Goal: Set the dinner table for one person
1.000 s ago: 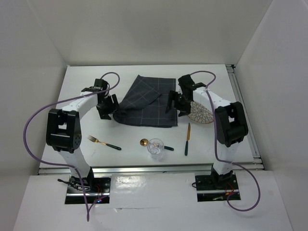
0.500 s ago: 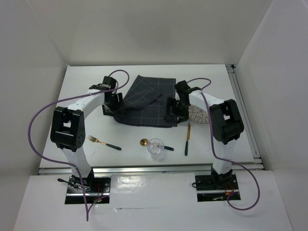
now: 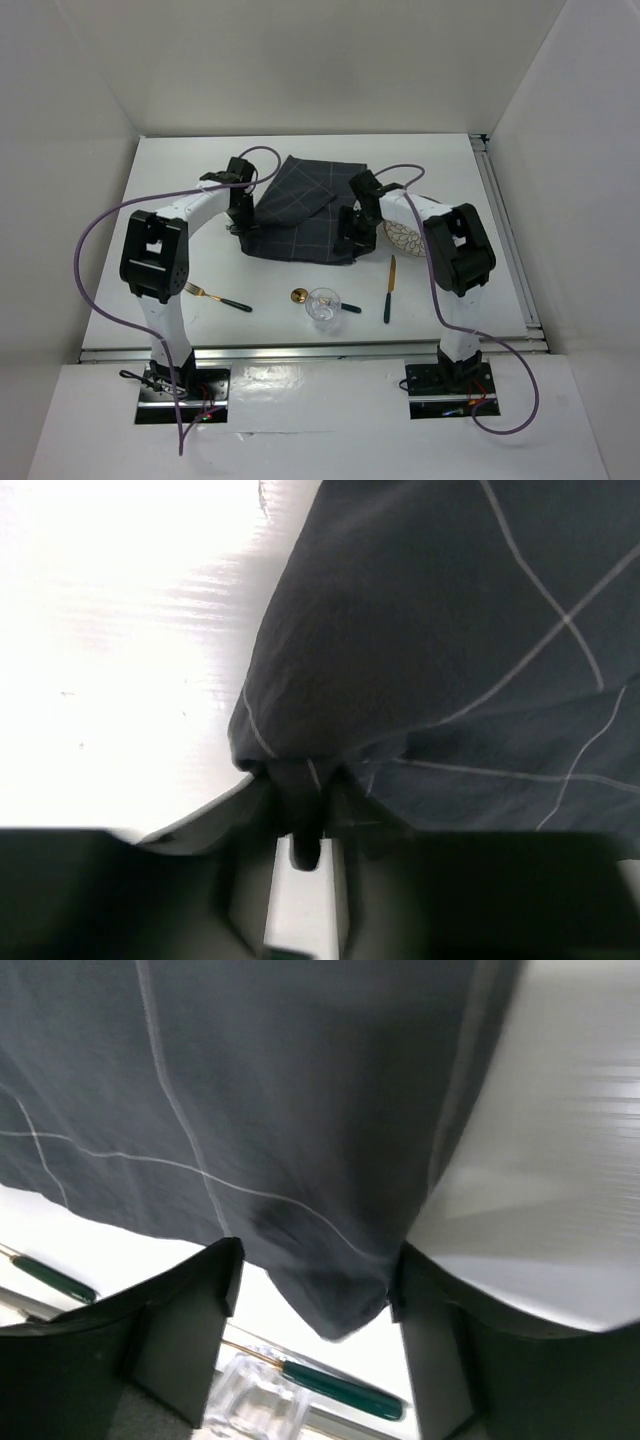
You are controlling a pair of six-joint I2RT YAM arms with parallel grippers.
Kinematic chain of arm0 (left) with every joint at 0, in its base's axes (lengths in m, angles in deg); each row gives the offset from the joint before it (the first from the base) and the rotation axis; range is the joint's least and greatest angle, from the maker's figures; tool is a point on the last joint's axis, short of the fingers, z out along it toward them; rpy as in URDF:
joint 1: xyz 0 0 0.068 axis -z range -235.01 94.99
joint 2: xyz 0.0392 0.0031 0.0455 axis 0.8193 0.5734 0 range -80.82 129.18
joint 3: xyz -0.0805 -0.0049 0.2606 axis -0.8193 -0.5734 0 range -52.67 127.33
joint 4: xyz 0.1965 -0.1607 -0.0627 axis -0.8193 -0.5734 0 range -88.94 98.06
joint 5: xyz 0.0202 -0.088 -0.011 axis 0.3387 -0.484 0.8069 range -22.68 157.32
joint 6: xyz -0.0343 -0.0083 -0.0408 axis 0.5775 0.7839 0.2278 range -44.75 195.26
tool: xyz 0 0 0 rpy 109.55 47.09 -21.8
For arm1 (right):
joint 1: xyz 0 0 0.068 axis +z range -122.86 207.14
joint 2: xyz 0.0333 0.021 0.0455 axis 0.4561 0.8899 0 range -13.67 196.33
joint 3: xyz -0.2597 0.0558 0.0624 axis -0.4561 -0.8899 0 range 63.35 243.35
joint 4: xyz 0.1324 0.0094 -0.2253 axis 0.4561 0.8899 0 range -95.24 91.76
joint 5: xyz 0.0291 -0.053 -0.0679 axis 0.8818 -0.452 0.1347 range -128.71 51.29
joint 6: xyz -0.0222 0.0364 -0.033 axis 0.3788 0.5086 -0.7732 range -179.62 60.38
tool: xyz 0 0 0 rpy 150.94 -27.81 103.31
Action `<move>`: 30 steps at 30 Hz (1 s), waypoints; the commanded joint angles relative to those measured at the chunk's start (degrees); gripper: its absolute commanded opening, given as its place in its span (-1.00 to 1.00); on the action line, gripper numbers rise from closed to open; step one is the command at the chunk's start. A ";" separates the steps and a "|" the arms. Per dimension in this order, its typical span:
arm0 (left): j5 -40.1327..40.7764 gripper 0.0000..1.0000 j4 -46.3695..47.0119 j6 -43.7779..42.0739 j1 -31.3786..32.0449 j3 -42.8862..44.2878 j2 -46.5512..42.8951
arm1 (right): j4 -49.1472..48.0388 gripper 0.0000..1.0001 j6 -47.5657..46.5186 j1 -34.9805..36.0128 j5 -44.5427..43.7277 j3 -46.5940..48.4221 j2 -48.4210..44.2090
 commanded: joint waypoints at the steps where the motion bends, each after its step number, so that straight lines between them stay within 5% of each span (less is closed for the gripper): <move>1: -0.99 -0.54 -1.64 -1.60 -0.05 4.26 1.21 | -0.15 0.31 1.58 3.82 -5.57 0.77 5.86; 3: -3.00 -1.00 -3.21 -0.91 -0.05 6.54 1.91 | 1.26 -0.18 2.46 3.83 -8.03 2.09 5.87; 5: -4.94 -1.00 -3.74 -0.90 -0.66 8.13 1.92 | 3.27 -0.58 3.35 3.83 -10.75 3.32 6.40; 6: -6.25 -1.00 -3.75 -0.29 -1.27 9.01 1.92 | 3.80 -0.99 3.35 3.83 -11.64 4.28 6.40; 12: -23.82 -1.00 -2.00 4.45 -6.28 20.24 0.33 | 8.10 -1.00 -0.69 -2.84 -13.06 24.20 5.68; 16: -45.56 -1.00 7.73 17.76 -11.98 31.94 0.34 | 11.36 -1.00 -4.64 -6.54 -8.32 57.02 9.82; 17: -48.51 -1.00 13.16 21.39 -12.87 30.82 -1.06 | 10.15 -1.00 -4.65 -7.50 -7.17 59.20 9.82; 20: -53.36 -1.00 40.48 33.42 -15.51 17.18 -7.73 | -2.05 -1.00 -4.65 -8.04 -2.60 50.25 1.68; 24: -52.76 -1.00 53.56 43.84 -20.08 -1.85 -17.84 | -11.93 -1.00 -4.65 -8.04 1.27 30.96 -9.33; 25: -51.98 -0.95 51.29 42.36 -20.09 -4.84 -20.64 | -11.93 -1.00 -4.65 -7.34 1.97 28.32 -9.34; 28: -48.55 0.52 39.51 34.54 -21.41 -16.62 -23.04 | -10.52 -1.00 -5.79 -5.15 2.59 16.89 -9.86; 30: -44.86 0.68 34.08 30.07 -22.01 -23.31 -23.84 | -10.52 -1.00 -6.49 -3.39 2.59 9.33 -9.86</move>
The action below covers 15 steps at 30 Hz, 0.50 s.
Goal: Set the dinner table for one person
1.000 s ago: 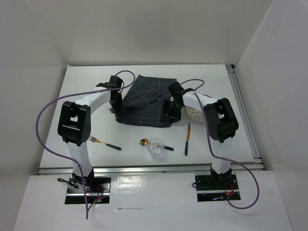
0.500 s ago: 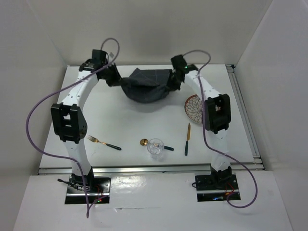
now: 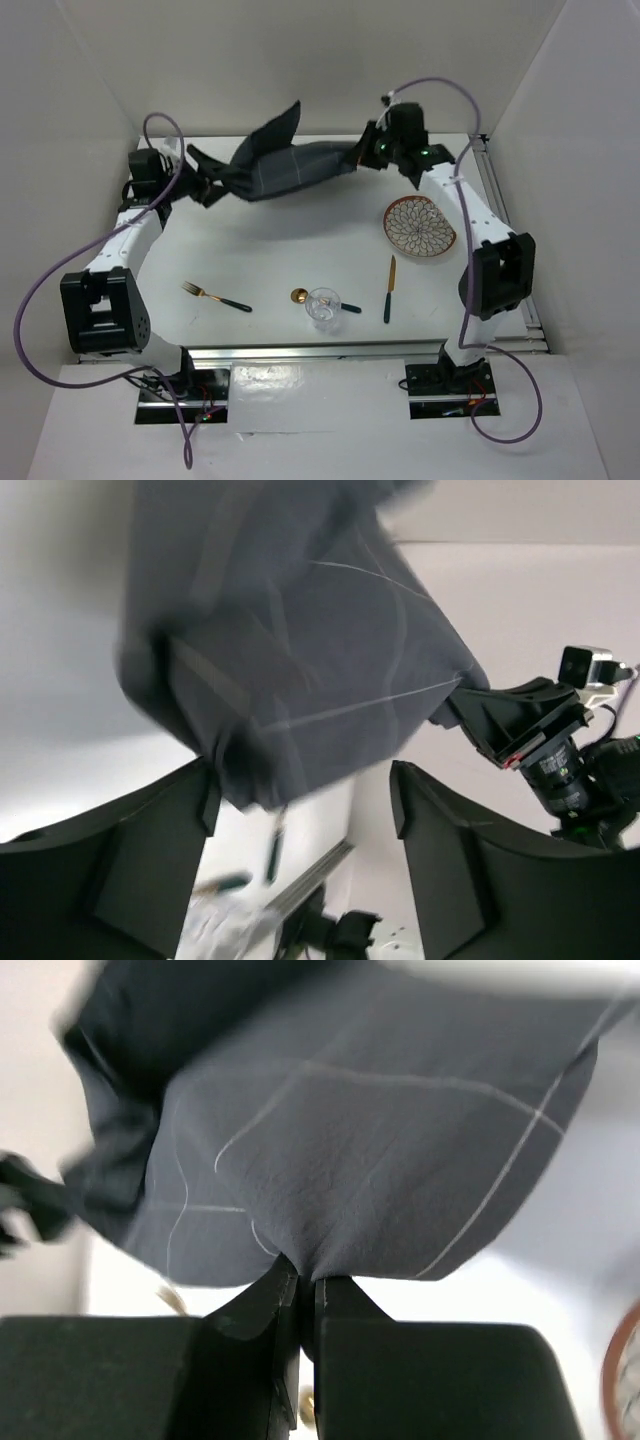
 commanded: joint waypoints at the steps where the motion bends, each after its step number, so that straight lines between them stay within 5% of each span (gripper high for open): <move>1: 4.15 0.70 -9.00 -6.48 -0.60 -7.52 -0.45 | 2.74 -1.00 -1.82 2.19 0.80 -11.19 5.26; 4: 14.24 0.68 -21.35 -14.12 0.19 -3.50 -0.45 | 2.75 -1.00 -1.82 2.81 -0.25 -15.77 5.26; 10: 35.34 -0.34 -38.62 -27.73 8.16 13.63 8.74 | 3.97 -1.00 -1.29 3.34 -0.79 -17.62 5.26; 12: 42.26 -0.38 -43.45 -30.21 10.90 18.28 11.84 | 3.98 -1.00 -1.29 3.34 -1.40 -16.49 5.26; 15: 47.03 -0.09 -45.32 -34.70 16.26 21.03 16.94 | 4.51 -1.00 -1.82 3.34 -1.93 -15.78 5.26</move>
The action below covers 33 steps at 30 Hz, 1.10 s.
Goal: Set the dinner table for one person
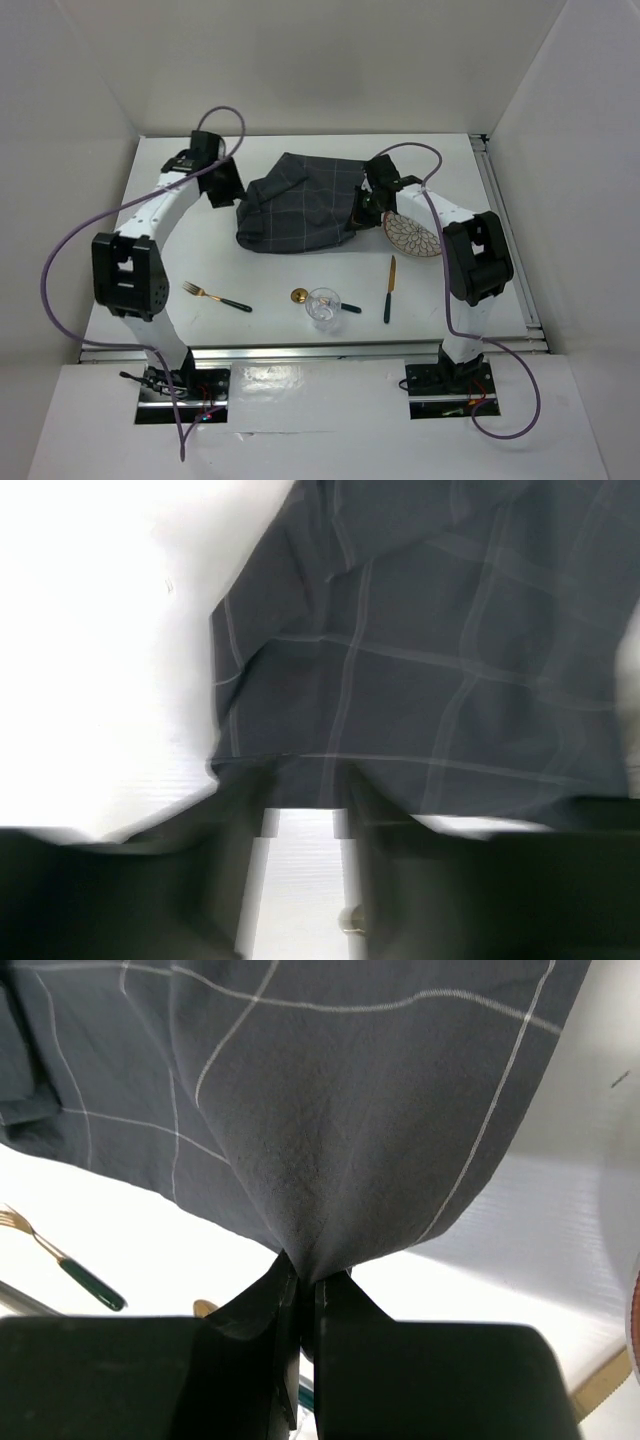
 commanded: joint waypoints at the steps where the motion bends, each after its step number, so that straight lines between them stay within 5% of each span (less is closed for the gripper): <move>1: 12.55 0.19 -10.70 -9.41 7.19 4.13 5.90 | -0.85 -1.00 -0.86 0.28 -1.19 2.84 -2.80; 6: 30.03 0.34 -15.81 -13.81 16.88 10.21 15.30 | -0.32 -1.00 -0.86 0.28 -1.19 3.37 -2.27; 22: 42.63 0.25 -19.85 -11.27 23.30 13.82 23.49 | -0.32 -1.00 -1.38 0.28 -1.19 2.23 -2.27; 33: 44.31 0.52 -19.76 -13.73 25.15 16.28 27.62 | 1.26 -1.00 -1.91 0.28 -0.66 3.90 -0.69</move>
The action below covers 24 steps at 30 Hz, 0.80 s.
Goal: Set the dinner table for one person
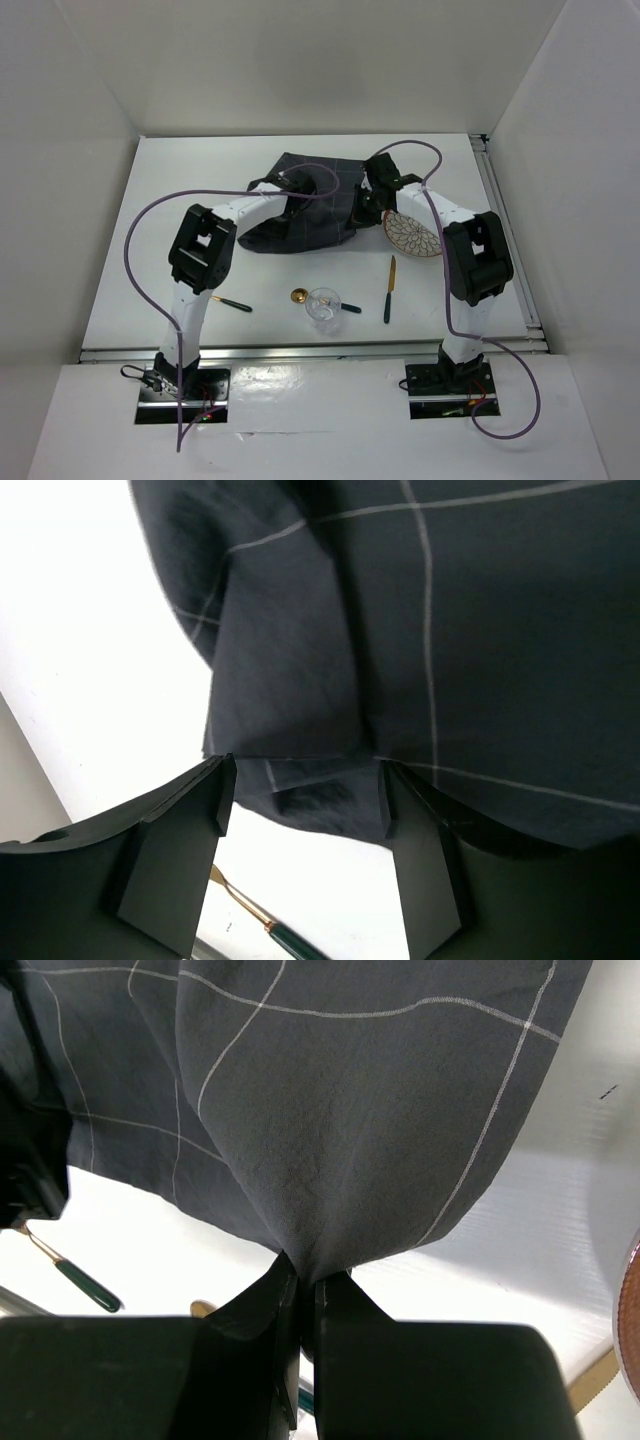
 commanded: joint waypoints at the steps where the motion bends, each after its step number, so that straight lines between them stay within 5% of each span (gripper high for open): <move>1: 1.20 0.52 -0.51 -1.43 0.34 2.92 2.94 | 0.76 -1.00 -0.84 0.28 -0.09 3.35 -0.65; 18: 1.55 0.17 -2.18 1.56 -4.14 6.09 6.47 | 1.82 -1.00 -1.37 -1.39 -2.90 1.07 -1.70; 22: 1.55 -0.29 -2.18 2.08 -4.67 6.62 5.95 | 1.82 -1.00 -1.37 -2.01 -2.90 0.54 -2.23; 24: 1.55 -0.69 -2.79 2.69 -4.67 7.84 5.34 | 1.82 -1.00 -1.37 -2.53 -3.51 0.02 -2.23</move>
